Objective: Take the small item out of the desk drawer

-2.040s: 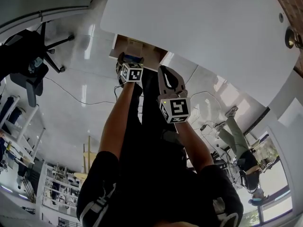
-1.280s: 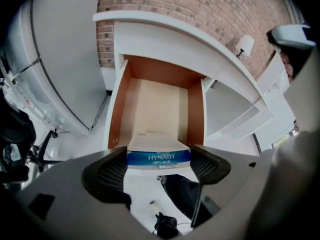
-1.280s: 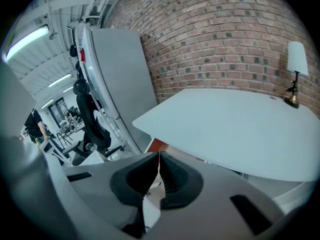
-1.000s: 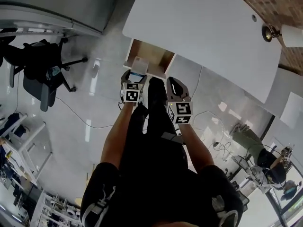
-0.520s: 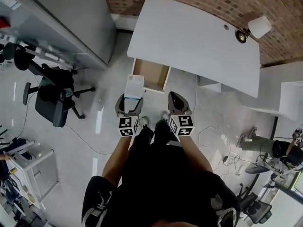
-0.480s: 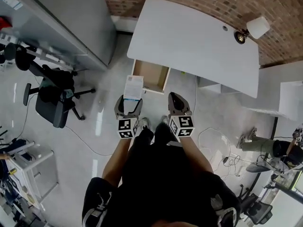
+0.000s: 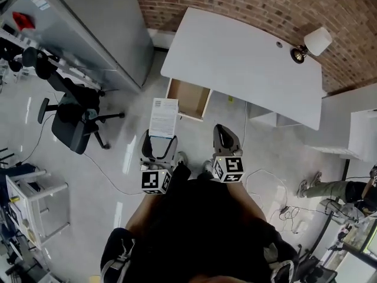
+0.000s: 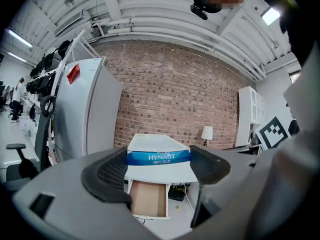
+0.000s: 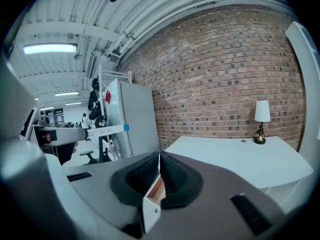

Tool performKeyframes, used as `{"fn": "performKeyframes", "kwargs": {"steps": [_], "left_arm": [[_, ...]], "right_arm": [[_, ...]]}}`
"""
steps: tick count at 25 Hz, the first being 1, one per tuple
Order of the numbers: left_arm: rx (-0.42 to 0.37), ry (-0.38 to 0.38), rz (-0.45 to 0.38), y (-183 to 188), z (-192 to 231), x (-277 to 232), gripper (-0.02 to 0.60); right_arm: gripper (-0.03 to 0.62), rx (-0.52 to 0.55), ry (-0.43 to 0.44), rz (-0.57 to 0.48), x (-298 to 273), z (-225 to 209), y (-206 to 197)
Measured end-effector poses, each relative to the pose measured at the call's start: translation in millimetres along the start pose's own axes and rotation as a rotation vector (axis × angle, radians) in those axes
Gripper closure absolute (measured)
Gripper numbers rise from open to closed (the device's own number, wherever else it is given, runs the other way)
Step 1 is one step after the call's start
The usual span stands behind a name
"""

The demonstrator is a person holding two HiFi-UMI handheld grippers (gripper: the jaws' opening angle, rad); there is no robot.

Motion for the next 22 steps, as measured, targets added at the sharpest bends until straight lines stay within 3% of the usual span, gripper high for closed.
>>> {"fn": "performKeyframes", "kwargs": {"steps": [11, 22], "left_arm": [[-0.011, -0.016, 0.037, -7, -67, 27, 0.187], [-0.017, -0.013, 0.038, -9, -69, 31, 0.187]], "right_arm": [[0.565, -0.006, 0.059, -0.040, 54, -20, 2], [0.565, -0.007, 0.081, -0.039, 57, -10, -3]]}}
Point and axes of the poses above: the fingertips, and each gripper's own axes: x backward along the fingers, z to its left, y out of its top, the point moved 2 cm from there along x, backward along the fingers, and after that the axes turned 5 degrees about -y, right-handed, at the moved point
